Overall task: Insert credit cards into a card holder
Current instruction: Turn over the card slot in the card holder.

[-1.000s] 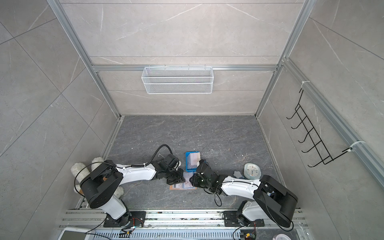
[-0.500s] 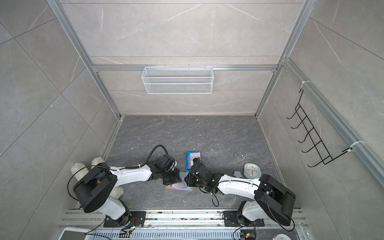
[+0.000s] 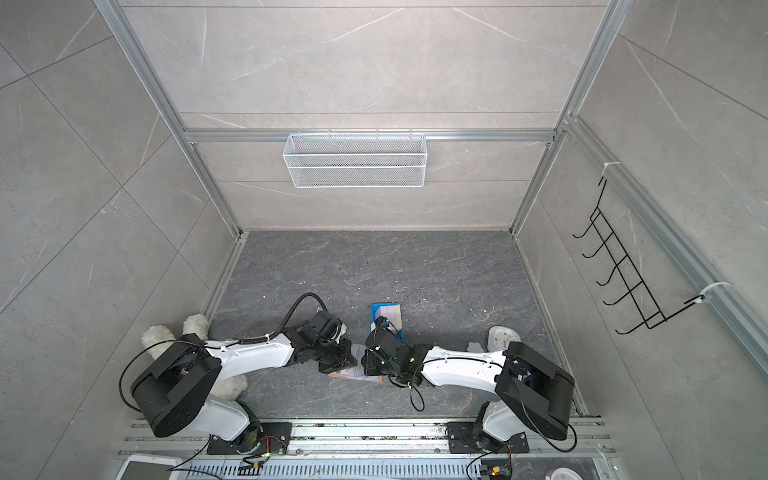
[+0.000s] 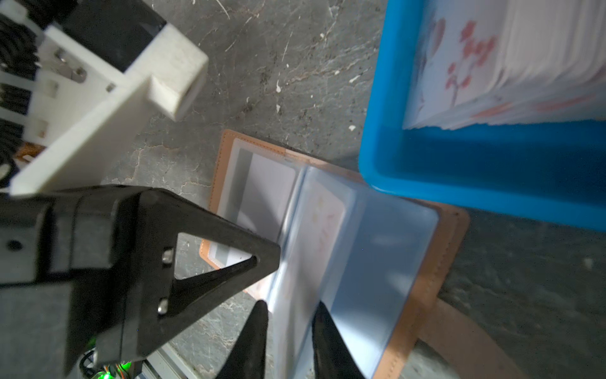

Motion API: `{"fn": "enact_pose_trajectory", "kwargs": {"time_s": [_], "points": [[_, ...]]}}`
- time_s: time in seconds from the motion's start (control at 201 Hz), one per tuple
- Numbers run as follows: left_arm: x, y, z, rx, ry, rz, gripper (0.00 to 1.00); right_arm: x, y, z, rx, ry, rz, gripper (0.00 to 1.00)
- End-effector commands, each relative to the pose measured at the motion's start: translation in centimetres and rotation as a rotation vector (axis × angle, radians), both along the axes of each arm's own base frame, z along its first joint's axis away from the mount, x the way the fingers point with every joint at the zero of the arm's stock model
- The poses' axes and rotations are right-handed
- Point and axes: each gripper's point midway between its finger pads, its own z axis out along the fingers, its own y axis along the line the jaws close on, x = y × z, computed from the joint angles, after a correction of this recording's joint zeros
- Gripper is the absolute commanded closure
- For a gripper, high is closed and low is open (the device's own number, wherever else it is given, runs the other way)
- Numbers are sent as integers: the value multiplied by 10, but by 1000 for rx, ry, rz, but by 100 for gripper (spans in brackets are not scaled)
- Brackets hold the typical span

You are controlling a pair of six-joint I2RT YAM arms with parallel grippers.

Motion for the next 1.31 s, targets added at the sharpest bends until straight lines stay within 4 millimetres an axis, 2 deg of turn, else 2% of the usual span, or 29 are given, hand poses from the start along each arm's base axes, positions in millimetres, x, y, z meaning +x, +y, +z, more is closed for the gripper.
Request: {"fn": "enact_pose_trajectory", "kwargs": {"time_s": [0.0,0.314,0.692,1.304], "points": [[0,-7,10,-59,-1,-8,99,2,-5,-4,-55,-7,-21,73],[-13,-16,5,-68,19,-23,99,2,-14,-6,-86,-3,-47,72],[-20,-30,8,-90,22,-36,98,-1,-21,-5,-90,-3,-53,72],[-13,-12,10,-70,9,-7,99,-3,-7,1,-93,-5,-17,71]]}}
